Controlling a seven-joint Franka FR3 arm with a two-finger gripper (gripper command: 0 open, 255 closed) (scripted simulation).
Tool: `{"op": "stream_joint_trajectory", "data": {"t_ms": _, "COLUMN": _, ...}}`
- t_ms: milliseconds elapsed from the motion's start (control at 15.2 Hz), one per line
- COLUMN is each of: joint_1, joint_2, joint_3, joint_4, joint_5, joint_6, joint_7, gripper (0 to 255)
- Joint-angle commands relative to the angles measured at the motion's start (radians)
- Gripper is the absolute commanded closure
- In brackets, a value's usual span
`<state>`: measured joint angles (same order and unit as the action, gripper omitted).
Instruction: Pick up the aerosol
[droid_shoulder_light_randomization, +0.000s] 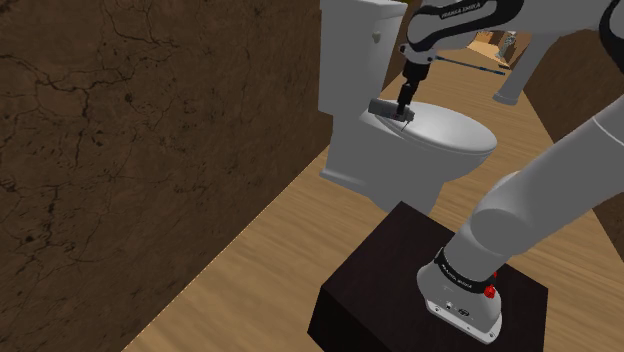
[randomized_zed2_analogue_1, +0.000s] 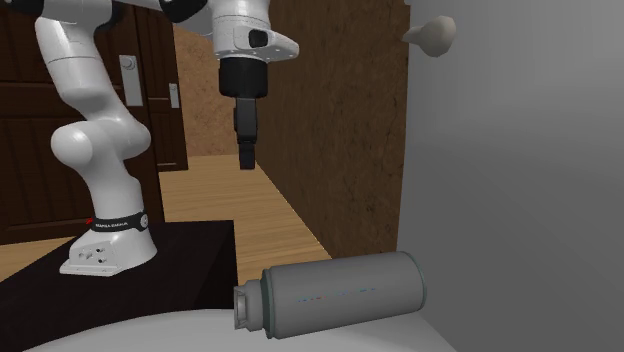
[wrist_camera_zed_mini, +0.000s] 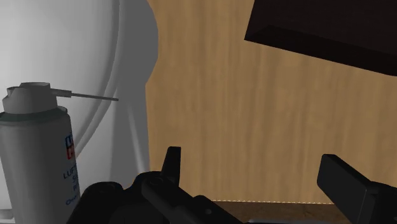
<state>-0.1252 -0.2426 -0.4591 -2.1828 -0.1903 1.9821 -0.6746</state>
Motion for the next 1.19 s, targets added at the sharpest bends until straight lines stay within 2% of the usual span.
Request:
{"op": "stream_joint_trajectory", "data": {"t_ms": 0, "joint_1": -0.003, "joint_2": 0.078, "joint_3": -0.038, "joint_4": 0.059, "joint_5": 0.034, "joint_6": 0.023, "joint_7": -0.062, "gripper": 0}}
{"op": "stream_joint_trajectory", "data": {"t_ms": 264, "joint_1": -0.022, "joint_2": 0.239, "joint_3": -0.093, "joint_4": 0.183, "joint_5": 0.13, "joint_6": 0.054, "joint_7": -0.186, "gripper": 0}}
{"op": "stream_joint_trajectory", "data": {"t_ms": 462, "joint_1": -0.055, "joint_2": 0.367, "joint_3": -0.116, "joint_4": 0.291, "joint_5": 0.218, "joint_6": 0.059, "joint_7": -0.281, "gripper": 0}}
{"op": "stream_joint_trajectory", "data": {"t_ms": 726, "joint_1": -0.13, "joint_2": 0.542, "joint_3": -0.116, "joint_4": 0.462, "joint_5": 0.335, "joint_6": 0.039, "joint_7": -0.391, "gripper": 0}}
{"op": "stream_joint_trajectory", "data": {"t_ms": 990, "joint_1": -0.229, "joint_2": 0.719, "joint_3": -0.092, "joint_4": 0.669, "joint_5": 0.433, "joint_6": -0.01, "joint_7": -0.471, "gripper": 0}}
{"op": "stream_joint_trajectory", "data": {"t_ms": 1122, "joint_1": -0.239, "joint_2": 0.735, "joint_3": -0.086, "joint_4": 0.677, "joint_5": 0.44, "joint_6": -0.003, "joint_7": -0.476, "gripper": 0}}
